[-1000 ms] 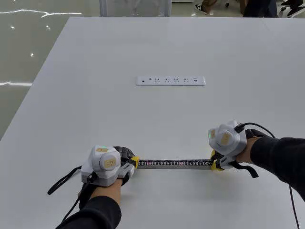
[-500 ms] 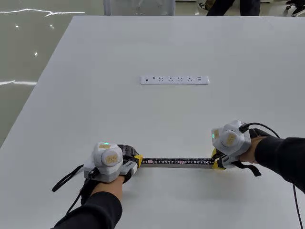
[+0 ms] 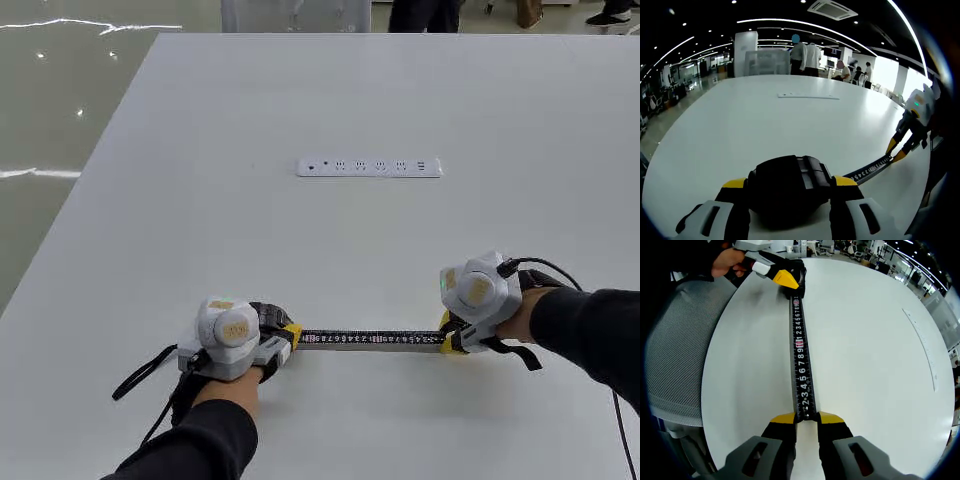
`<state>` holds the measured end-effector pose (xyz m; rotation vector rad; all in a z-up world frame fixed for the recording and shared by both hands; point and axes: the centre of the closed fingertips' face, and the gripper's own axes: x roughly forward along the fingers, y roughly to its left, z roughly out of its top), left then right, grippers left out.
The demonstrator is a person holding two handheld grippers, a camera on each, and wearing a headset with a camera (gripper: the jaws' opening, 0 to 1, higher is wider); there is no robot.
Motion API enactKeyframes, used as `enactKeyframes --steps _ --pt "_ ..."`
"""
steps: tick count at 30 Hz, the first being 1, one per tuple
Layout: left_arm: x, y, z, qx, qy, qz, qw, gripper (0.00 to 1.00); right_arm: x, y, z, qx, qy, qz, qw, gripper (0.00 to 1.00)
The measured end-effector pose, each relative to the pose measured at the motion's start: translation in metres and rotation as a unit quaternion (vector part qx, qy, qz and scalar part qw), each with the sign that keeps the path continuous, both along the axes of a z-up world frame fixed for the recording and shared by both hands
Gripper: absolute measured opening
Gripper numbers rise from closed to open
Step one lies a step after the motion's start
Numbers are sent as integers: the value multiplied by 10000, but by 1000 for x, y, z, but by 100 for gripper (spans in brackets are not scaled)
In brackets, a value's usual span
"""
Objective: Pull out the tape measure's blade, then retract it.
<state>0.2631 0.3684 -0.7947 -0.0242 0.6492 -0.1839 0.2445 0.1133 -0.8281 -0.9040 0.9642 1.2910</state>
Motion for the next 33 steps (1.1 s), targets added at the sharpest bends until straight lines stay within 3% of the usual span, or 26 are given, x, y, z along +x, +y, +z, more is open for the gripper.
enactKeyframes --steps 33 --pt "0 1 0 -51 37 -17 10000 61 -1 29 1 1 -14 56 10000 12"
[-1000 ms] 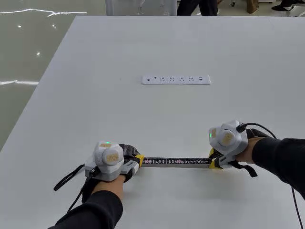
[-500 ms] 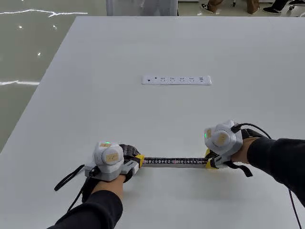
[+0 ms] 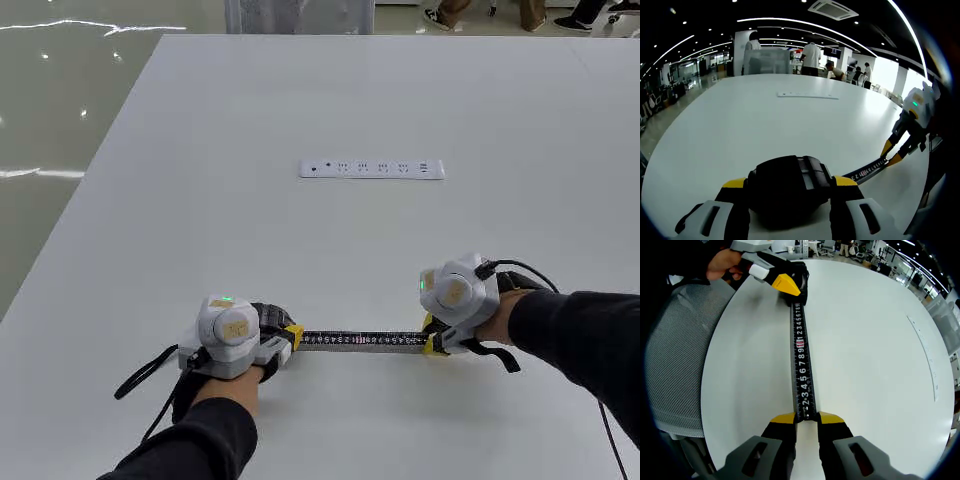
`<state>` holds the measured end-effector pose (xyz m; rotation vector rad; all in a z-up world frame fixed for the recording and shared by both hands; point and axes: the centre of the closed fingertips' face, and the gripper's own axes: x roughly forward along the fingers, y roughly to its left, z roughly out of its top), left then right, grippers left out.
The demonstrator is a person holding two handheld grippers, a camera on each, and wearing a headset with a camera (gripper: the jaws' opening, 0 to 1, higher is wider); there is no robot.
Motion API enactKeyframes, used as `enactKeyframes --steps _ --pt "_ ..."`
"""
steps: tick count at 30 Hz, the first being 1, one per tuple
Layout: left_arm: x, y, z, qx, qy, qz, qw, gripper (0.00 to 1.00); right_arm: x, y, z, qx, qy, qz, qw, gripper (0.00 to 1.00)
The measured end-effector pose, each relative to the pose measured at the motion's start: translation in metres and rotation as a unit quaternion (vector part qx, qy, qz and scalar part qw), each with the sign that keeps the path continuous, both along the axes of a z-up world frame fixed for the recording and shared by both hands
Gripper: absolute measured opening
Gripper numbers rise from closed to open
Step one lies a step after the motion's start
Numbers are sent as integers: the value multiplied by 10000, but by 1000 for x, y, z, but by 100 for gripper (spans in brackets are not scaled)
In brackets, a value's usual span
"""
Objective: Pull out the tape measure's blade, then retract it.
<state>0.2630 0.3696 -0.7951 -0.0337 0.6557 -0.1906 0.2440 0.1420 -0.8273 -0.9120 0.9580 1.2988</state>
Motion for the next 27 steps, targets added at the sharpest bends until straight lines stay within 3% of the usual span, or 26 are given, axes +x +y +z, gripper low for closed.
enactKeyframes --steps 27 --pt "-1 -1 0 -60 54 12 10000 61 2 26 -2 194 -28 -97 9998 12"
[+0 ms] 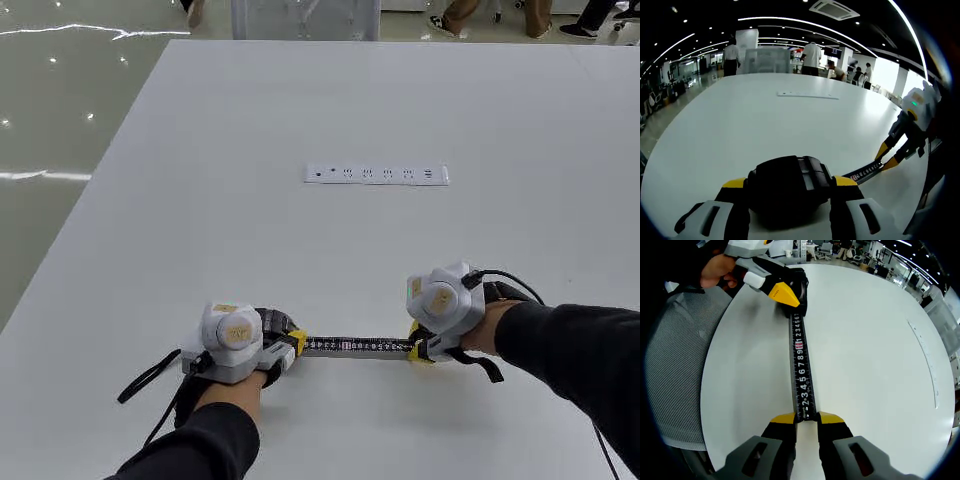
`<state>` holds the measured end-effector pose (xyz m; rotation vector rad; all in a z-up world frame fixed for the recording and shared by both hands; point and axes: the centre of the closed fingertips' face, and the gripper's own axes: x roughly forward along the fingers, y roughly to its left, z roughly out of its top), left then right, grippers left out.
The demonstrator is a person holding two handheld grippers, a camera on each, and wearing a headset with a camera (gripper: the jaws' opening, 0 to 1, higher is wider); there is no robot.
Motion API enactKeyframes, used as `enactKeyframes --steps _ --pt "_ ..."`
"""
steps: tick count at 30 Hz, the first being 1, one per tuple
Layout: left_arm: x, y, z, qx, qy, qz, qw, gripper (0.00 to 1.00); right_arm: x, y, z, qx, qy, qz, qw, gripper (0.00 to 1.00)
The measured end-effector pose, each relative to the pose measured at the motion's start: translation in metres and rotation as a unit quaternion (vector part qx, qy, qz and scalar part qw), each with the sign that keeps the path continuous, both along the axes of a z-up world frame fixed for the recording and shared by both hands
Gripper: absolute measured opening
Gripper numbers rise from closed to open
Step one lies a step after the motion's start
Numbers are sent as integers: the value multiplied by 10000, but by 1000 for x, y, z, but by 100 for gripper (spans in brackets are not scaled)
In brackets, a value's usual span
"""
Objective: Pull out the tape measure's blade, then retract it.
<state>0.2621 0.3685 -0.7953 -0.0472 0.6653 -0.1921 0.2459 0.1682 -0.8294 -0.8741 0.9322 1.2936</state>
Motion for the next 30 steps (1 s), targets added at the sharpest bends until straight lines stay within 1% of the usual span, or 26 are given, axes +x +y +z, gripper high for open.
enactKeyframes --steps 13,17,22,27,30 --pt "0 0 0 -33 13 30 10000 61 -1 8 0 14 55 -38 10000 12" --pt "0 1 1 -105 10 60 9999 61 -2 11 0 42 56 -66 10000 12" --pt "0 1 1 -112 26 43 9999 61 -2 16 1 55 56 -53 10000 12" --pt "0 1 0 -147 51 8 9999 61 -2 21 1 118 56 -57 9999 12" --pt "0 1 1 -166 53 -44 9998 60 -5 30 1 259 78 -77 9996 12"
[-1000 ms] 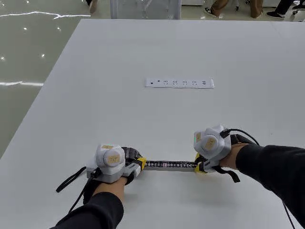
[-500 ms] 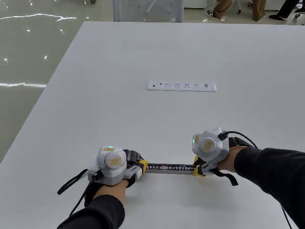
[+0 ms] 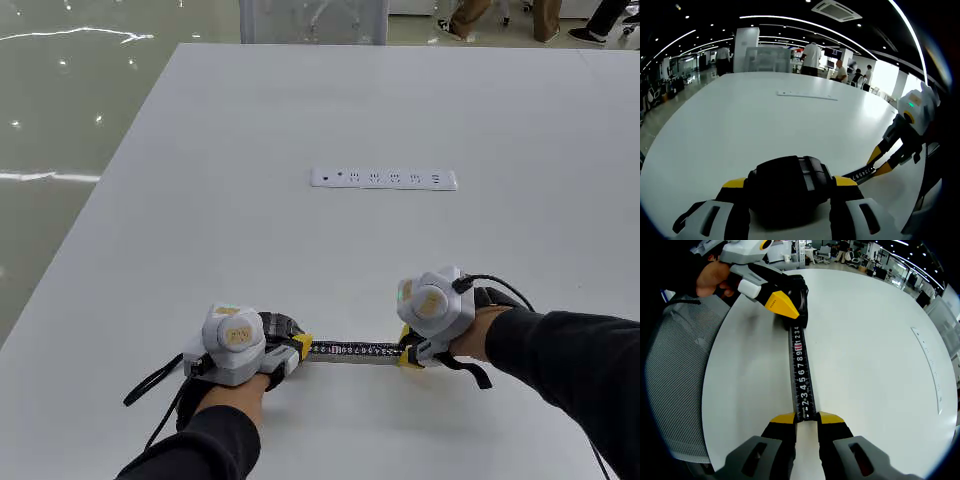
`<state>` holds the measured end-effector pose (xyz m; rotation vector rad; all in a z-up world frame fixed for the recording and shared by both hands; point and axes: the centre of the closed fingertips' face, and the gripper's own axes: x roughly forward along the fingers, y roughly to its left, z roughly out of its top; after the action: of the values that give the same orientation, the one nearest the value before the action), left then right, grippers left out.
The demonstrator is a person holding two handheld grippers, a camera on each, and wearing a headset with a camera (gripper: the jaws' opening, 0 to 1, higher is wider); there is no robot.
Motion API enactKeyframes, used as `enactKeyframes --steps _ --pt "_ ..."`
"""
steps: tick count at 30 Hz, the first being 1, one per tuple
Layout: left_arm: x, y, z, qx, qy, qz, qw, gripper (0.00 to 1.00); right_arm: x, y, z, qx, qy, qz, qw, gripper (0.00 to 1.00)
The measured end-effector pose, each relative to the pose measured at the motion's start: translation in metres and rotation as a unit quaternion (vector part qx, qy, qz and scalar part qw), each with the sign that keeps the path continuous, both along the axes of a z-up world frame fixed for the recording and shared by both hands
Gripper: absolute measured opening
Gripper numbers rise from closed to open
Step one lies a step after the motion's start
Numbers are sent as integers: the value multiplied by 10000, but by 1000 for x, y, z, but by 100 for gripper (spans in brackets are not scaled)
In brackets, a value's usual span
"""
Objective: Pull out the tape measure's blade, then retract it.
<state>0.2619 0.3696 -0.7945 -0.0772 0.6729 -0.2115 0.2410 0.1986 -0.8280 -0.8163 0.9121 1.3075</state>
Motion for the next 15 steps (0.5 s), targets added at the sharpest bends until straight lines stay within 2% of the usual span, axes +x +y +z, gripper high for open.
enactKeyframes --steps 5,15 --pt "-1 0 0 -3 26 -8 10000 60 1 7 0 -34 -46 123 9999 12" --pt "-1 0 0 -1 22 28 10000 60 2 11 1 76 -30 61 9999 12"
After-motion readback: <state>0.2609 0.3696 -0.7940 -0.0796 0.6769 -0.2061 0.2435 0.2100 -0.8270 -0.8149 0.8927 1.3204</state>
